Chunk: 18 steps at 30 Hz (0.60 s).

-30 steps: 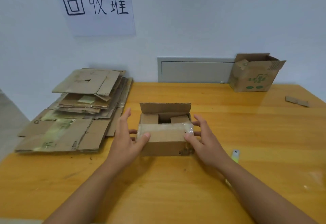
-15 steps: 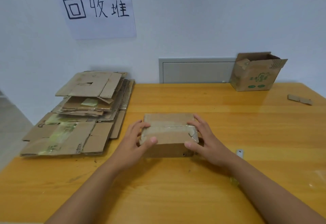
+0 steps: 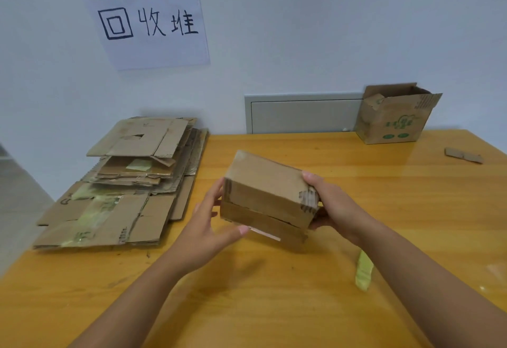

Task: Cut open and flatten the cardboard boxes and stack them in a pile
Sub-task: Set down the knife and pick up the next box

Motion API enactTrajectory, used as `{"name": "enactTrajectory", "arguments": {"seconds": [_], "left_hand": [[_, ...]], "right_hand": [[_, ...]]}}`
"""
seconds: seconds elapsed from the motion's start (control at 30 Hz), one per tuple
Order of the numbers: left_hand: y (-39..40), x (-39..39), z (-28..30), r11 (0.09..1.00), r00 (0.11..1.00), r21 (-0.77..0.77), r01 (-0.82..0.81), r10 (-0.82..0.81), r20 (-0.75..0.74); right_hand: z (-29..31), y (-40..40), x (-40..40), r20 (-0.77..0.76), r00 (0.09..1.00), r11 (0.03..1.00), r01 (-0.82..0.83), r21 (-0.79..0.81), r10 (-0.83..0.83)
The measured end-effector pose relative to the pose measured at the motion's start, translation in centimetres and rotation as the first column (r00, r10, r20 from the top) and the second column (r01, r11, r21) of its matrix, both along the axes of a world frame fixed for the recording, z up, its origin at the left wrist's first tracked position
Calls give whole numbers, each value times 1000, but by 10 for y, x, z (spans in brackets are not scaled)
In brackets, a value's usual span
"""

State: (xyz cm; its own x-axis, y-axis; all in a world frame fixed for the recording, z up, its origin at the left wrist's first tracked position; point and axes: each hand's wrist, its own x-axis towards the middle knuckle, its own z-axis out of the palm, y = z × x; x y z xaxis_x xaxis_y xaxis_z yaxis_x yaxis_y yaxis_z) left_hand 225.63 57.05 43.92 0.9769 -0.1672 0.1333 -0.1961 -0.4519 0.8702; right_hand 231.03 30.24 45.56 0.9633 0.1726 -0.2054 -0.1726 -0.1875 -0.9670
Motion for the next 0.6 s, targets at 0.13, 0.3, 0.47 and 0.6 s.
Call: {"name": "enactTrajectory", "arguments": {"seconds": [0.13,0.3,0.47,0.6], "left_hand": [[0,5,-4,995,1000,-95,-12,14,14],[-3,15,-9,966,989,-236,-107,80,-121],[-10,33,-11,960,937,-30,-278,264,-227],[-17,54,-8,941,923,152,-302,329,-200]], "right_hand": [[-6,2,4,-206,978,994,3,105,19],[-17,8,9,-312,949,987,92,135,-46],[-17,-5,10,-188,970,984,134,-120,-155],[-10,-28,1,81,995,827,90,-554,-53]]}}
